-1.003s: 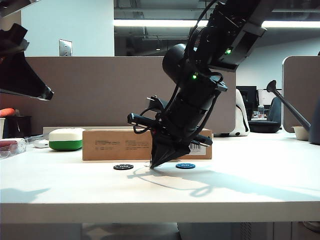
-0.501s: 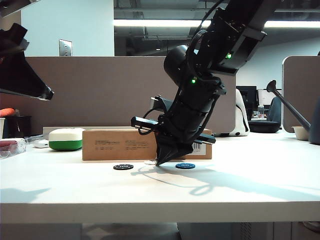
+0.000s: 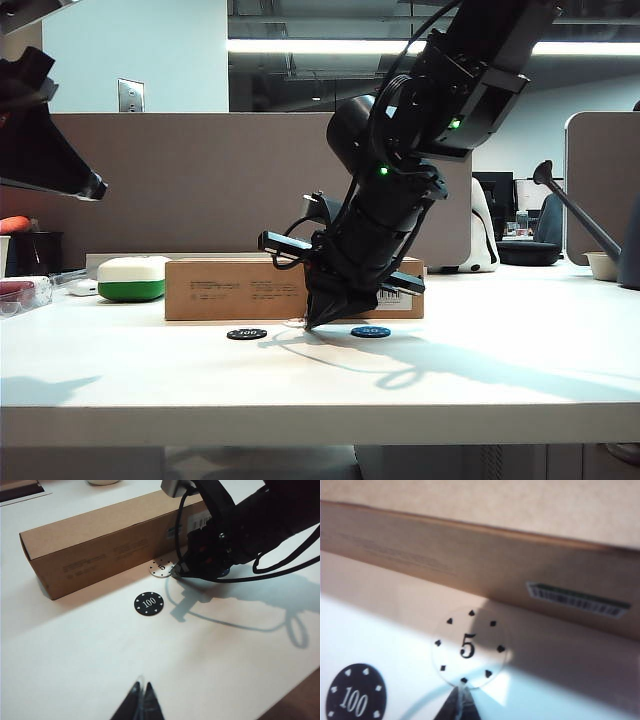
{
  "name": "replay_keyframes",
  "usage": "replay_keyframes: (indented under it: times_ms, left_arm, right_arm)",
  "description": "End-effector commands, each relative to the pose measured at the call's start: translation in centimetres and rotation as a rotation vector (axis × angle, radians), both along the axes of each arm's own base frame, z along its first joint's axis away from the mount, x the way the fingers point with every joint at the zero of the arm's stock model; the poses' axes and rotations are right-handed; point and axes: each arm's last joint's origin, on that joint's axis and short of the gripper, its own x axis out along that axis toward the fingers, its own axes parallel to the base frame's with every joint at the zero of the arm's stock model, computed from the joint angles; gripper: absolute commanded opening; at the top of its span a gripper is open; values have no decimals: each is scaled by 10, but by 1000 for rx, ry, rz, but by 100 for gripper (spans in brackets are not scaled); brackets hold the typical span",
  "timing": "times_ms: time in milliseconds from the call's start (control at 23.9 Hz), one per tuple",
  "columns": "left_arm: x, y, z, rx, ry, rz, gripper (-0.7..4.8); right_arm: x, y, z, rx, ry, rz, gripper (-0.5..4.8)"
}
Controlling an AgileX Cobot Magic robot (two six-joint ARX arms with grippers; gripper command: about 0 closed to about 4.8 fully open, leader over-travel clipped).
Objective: Push the chip with the lowest value in the row forward next to the rectangular box.
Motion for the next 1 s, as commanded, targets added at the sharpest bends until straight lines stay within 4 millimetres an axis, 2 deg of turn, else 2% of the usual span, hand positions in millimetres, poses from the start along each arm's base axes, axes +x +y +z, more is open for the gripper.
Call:
replay_keyframes:
  times_ms: [42,1003]
  left_arm:
    - [1,0,3,-11,-17,1,-5]
    - [1,0,3,-11,-17,1,-5]
  right_arm:
    - [-7,-2,-15,-42,90,11,-7]
    - [-1,0,-16,-22,34,-35,-7]
